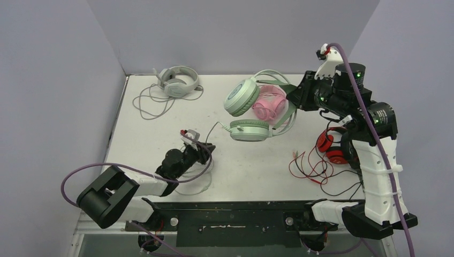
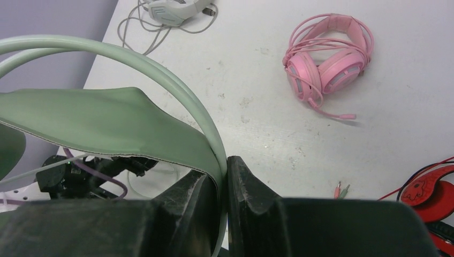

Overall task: Wrap the headphones
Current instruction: Pick up the headphones from the center of the board, then wrap the headphones cable around the headphones.

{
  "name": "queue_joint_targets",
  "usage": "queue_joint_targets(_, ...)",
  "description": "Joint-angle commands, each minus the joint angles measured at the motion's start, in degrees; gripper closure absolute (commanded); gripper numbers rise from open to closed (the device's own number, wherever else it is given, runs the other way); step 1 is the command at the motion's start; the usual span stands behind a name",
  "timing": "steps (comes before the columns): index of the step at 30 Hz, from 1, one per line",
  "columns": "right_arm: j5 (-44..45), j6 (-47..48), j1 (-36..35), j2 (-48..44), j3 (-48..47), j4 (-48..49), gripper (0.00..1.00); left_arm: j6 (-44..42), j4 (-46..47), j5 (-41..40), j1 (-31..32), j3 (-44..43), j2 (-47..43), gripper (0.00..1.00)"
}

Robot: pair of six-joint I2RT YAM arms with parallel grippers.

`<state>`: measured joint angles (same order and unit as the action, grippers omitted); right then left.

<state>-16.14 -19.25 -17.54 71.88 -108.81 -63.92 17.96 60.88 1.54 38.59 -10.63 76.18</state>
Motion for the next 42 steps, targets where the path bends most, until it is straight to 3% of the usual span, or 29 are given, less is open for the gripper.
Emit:
queue_joint_targets(1,-3.73,-2.23,0.57,-2.09,-1.78,1.73,1.00,2.52,8.21,6.09,-5.21,-7.37,0.43,0.87)
queue_joint_targets(3,-1.04,-1.26,0.49,-3.77,2.37,2.01,1.00,3.25,5.50,7.39,-7.21,-11.21,-1.42,0.99)
queue_joint_targets(4,0.43,-0.90,0.50,-4.90,5.01,2.63,1.00,3.09,2.82,7.61,-7.89,-13.31,-2.53,1.00)
queue_joint_targets(12,10.30,0.04,0.49,-10.86,21.99,8.16,1.00,-1.99,-15.36,9.00,-8.35,-27.35,-11.54,1.00)
queue_joint_targets(20,9.49,3.68,-0.38,-10.82,32.30,10.64,1.00,-9.79,-33.54,18.28,-6.49,-43.42,-12.32,1.00)
queue_joint_targets(25,14.10,2.60,-11.17,-10.68,35.73,12.55,1.00,-20.39,-52.66,21.49,-2.41,-59.12,-3.78,1.00)
queue_joint_targets(32,23.00,0.69,-27.99,-10.55,37.77,13.78,1.00,-23.29,-67.58,24.38,-1.16,-71.03,5.49,1.00)
queue_joint_targets(35,26.19,-0.09,-30.89,-9.80,38.76,14.05,1.00,-25.49,-72.89,20.74,0.71,-74.68,7.56,1.00)
queue_joint_targets(42,34.84,-1.13,-31.52,-8.59,42.91,18.58,1.00,-24.46,-74.07,17.97,2.28,-76.22,7.92,1.00)
